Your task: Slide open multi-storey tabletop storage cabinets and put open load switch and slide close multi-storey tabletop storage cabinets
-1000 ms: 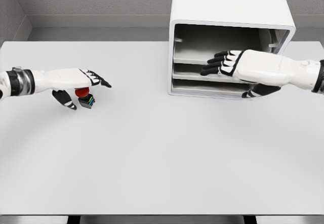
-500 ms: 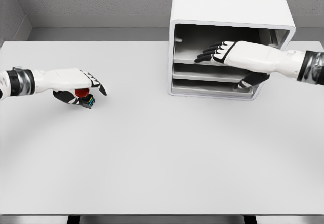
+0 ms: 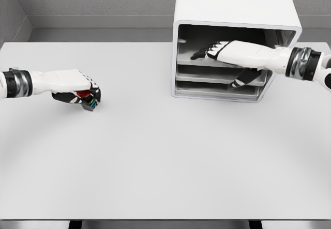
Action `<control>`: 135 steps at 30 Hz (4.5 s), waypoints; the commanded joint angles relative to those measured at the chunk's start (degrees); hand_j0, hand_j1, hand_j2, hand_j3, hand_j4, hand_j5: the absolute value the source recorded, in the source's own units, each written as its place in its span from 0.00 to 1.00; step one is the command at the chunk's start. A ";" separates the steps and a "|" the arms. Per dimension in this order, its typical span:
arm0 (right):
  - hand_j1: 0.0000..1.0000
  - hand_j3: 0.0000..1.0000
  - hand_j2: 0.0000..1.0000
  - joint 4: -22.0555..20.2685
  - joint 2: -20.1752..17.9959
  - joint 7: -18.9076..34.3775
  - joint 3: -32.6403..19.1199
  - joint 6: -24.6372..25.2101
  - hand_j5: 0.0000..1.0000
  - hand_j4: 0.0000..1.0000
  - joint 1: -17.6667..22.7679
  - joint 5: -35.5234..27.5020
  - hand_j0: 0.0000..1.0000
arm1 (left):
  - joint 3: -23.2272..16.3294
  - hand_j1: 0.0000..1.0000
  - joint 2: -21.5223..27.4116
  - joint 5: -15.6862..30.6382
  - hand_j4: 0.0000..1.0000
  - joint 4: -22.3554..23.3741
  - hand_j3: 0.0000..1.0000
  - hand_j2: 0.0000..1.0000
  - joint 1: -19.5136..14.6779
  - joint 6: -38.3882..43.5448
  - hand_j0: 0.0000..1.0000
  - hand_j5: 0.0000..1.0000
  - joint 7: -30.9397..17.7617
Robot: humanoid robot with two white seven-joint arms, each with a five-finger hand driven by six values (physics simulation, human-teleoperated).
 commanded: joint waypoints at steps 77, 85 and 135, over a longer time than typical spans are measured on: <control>1.00 1.00 1.00 -3.79 -3.94 -0.02 -2.68 -9.33 1.00 1.00 5.54 4.67 1.00 | -3.67 0.32 19.33 7.36 0.32 -27.48 0.32 0.32 0.79 0.12 0.32 0.32 0.01; 1.00 1.00 1.00 -5.64 -5.87 -0.02 -2.77 -9.33 1.00 1.00 6.94 4.75 1.00 | -3.67 0.32 19.33 7.36 0.32 -27.57 0.32 0.32 0.79 0.12 0.32 0.32 0.01; 1.00 1.00 1.00 -14.33 -16.25 -0.02 -26.41 -9.33 1.00 1.00 24.70 -0.34 1.00 | -2.70 0.32 20.57 16.50 0.32 -28.72 0.32 0.32 -3.51 0.12 0.32 0.32 0.01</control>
